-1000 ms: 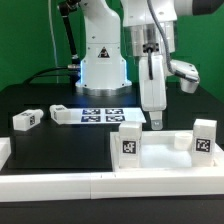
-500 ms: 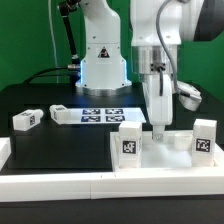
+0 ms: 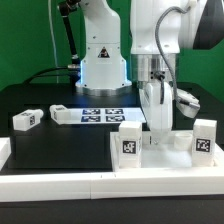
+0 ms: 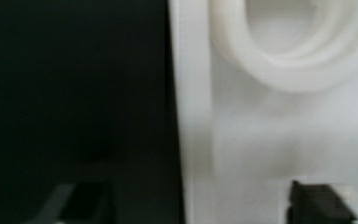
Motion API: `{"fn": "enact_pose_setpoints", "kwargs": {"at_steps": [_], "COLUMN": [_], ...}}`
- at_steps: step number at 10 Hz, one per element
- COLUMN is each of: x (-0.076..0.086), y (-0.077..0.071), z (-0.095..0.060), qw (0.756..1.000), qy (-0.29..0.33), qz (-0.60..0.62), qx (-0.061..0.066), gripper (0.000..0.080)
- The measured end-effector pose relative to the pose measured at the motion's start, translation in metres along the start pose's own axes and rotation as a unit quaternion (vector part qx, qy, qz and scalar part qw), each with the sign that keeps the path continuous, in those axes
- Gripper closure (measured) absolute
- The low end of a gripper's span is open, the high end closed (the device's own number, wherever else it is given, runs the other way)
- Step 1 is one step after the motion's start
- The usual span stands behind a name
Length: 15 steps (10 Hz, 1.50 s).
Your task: Assemble square table
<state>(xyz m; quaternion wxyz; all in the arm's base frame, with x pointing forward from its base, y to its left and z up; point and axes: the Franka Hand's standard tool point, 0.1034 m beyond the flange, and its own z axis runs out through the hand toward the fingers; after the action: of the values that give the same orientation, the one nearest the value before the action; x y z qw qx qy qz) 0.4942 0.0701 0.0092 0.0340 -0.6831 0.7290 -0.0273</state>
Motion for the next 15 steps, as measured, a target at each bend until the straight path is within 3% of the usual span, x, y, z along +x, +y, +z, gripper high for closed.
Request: {"fn": "enact_pose_setpoints", "kwargs": {"at_steps": [1,2,3,4,12,13,14,15], "x": [0.000,0.000,0.000,0.000,0.000,0.005,0.024,0.042], "y": [0.000,0.000,0.001,0.001,0.001,0.000,0.006,0.008], "z": [0.000,0.000,0.000,0.001,0.001,0.000,0.000,0.000], "qw": [1.000,1.000,1.000,1.000,1.000,0.999,0.997,0.994], "qy": [0.000,0.000,0.000,0.000,0.000,0.004,0.015,0.022], "qz": [-0.001,-0.002,-0.002,-0.010,-0.020,-0.040,-0.068,-0.103], "qx": [0.000,0.000,-0.001,-0.001,-0.001,0.006,0.021,0.025], "gripper": [0.0408,0.0598,0.0598,0.0746,0.0748,0.0748,0.0748,0.0748]}}
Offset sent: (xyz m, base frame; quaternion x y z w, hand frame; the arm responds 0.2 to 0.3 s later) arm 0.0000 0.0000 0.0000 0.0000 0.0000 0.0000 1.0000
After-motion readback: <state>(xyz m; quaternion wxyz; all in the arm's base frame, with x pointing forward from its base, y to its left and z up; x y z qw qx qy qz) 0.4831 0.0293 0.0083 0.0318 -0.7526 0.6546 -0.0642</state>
